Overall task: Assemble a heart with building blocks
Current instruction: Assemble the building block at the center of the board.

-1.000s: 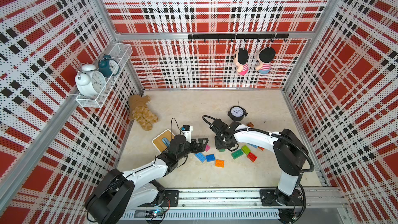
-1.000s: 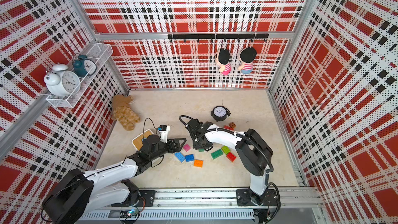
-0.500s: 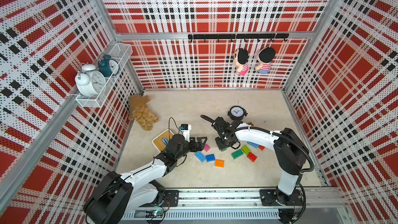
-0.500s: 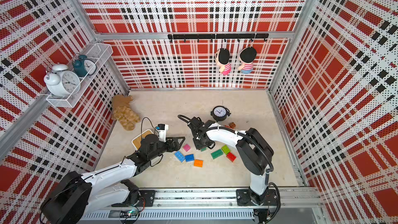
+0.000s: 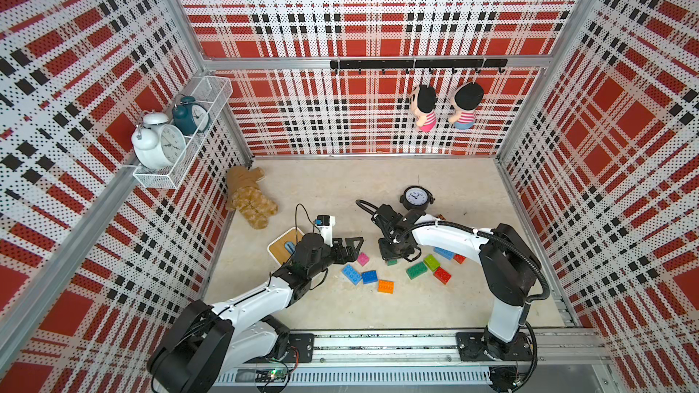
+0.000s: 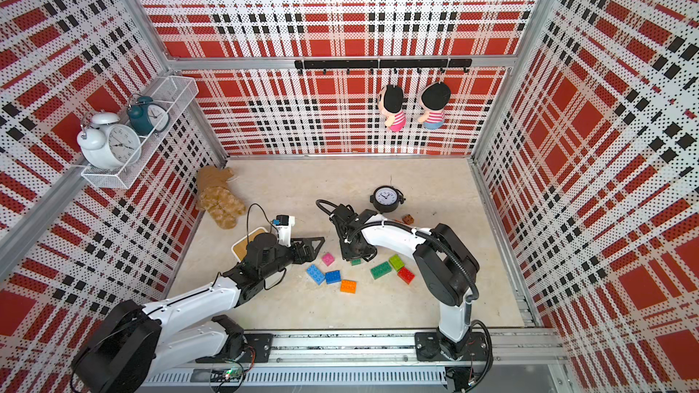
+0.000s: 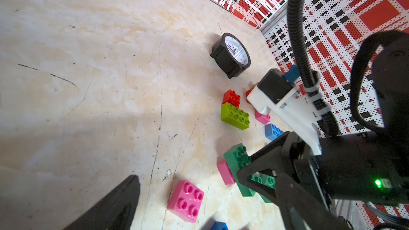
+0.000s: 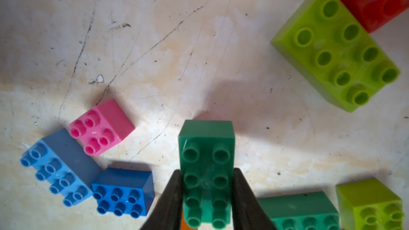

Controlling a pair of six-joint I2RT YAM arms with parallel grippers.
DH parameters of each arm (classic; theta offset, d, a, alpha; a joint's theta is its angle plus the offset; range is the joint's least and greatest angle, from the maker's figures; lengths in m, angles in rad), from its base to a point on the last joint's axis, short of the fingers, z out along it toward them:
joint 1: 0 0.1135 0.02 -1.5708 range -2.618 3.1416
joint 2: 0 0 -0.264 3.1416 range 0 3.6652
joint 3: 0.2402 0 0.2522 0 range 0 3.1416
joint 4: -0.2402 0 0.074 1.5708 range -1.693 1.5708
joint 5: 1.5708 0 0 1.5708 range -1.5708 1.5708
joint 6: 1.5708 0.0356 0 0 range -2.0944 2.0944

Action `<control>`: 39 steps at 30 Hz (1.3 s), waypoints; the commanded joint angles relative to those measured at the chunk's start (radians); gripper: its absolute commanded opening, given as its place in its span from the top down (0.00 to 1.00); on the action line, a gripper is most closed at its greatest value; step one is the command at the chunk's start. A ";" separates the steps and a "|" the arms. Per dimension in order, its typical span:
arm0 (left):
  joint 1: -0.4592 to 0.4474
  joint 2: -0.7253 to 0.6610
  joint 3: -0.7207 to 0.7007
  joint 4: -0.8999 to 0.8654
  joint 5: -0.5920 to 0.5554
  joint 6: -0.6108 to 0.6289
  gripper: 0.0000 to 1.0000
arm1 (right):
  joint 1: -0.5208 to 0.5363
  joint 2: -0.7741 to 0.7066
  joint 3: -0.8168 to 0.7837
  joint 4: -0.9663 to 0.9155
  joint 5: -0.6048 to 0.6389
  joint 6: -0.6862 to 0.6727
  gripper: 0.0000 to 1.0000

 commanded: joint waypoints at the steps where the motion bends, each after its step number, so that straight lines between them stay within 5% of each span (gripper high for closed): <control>1: 0.008 0.012 0.032 0.004 -0.005 0.023 0.02 | -0.007 0.111 -0.066 -0.028 0.030 0.027 1.00; 13: 0.013 0.002 0.033 0.001 -0.012 0.028 0.02 | -0.013 0.169 -0.033 -0.088 0.081 -0.050 1.00; 23: 0.094 -0.067 0.012 -0.027 -0.100 -0.001 0.02 | -0.018 0.160 0.009 0.070 0.008 -0.649 1.00; 28: 0.142 -0.109 0.011 -0.073 -0.087 0.012 0.02 | -0.045 0.214 0.125 0.029 -0.028 -0.830 1.00; 33: 0.153 -0.138 0.021 -0.105 -0.092 0.028 0.02 | -0.079 0.221 0.198 -0.018 -0.032 -0.863 1.00; 35: 0.155 -0.146 0.021 -0.103 -0.093 0.027 0.02 | -0.083 0.204 0.219 -0.019 -0.046 -0.851 0.89; 39: 0.156 -0.154 0.025 -0.105 -0.092 0.027 0.02 | -0.083 0.171 0.268 -0.007 -0.103 -0.805 0.50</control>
